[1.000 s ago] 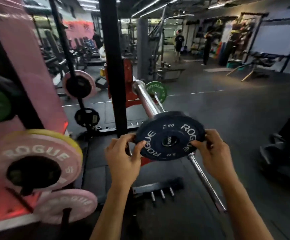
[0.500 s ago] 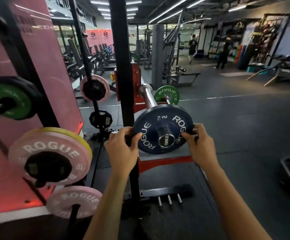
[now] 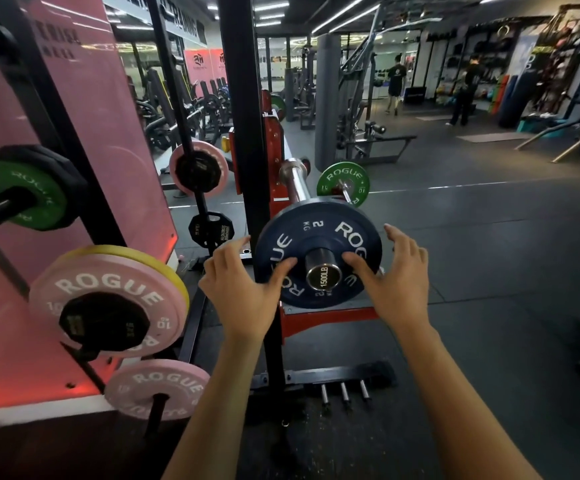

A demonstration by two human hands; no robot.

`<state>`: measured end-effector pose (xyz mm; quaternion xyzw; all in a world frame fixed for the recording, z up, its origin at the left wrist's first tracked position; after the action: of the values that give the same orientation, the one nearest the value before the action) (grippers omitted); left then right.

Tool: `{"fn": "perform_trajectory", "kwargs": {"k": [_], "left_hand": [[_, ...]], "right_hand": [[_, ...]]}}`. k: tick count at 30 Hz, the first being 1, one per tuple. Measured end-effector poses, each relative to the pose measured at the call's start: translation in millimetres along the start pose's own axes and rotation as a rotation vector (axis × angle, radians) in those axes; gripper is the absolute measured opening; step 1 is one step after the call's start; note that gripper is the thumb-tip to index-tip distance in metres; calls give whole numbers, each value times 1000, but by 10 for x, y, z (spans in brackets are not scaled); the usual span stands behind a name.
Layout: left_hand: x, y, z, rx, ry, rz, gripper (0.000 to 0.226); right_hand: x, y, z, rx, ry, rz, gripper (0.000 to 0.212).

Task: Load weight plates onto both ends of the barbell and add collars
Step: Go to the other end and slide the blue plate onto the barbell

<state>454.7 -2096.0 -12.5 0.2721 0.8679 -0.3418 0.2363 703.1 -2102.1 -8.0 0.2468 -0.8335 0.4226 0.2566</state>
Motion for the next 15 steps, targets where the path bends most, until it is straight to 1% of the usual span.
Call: {"fn": "perform_trajectory", "kwargs": {"k": [4,8,11,15], "left_hand": [[55,113,-125,14,-16,-13,85],[102,242,-284,-8,-38,-7,87],[228,436,-463,-24,-31,11,84],[410,713,-734,-26,-84,67,80]], "right_hand": [[-80,105,-149,-1,25,-20,91],[-137,269,-356,-19,30,-42,88],[-184,431,-556,-27,30,-31,87],[-255,654,-884,-15,31,-2,85]]}}
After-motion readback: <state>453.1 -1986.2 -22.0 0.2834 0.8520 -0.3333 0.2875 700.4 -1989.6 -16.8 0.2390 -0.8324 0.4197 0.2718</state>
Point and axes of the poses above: each hand's wrist, its own z-axis away from the middle knuckle, its own y-axis out of the palm, x = y × z, the point moved 5 cm from there along -z, towards the middle knuckle, and after that the axes turned 8 degrees about x, right-handed, at the moved point
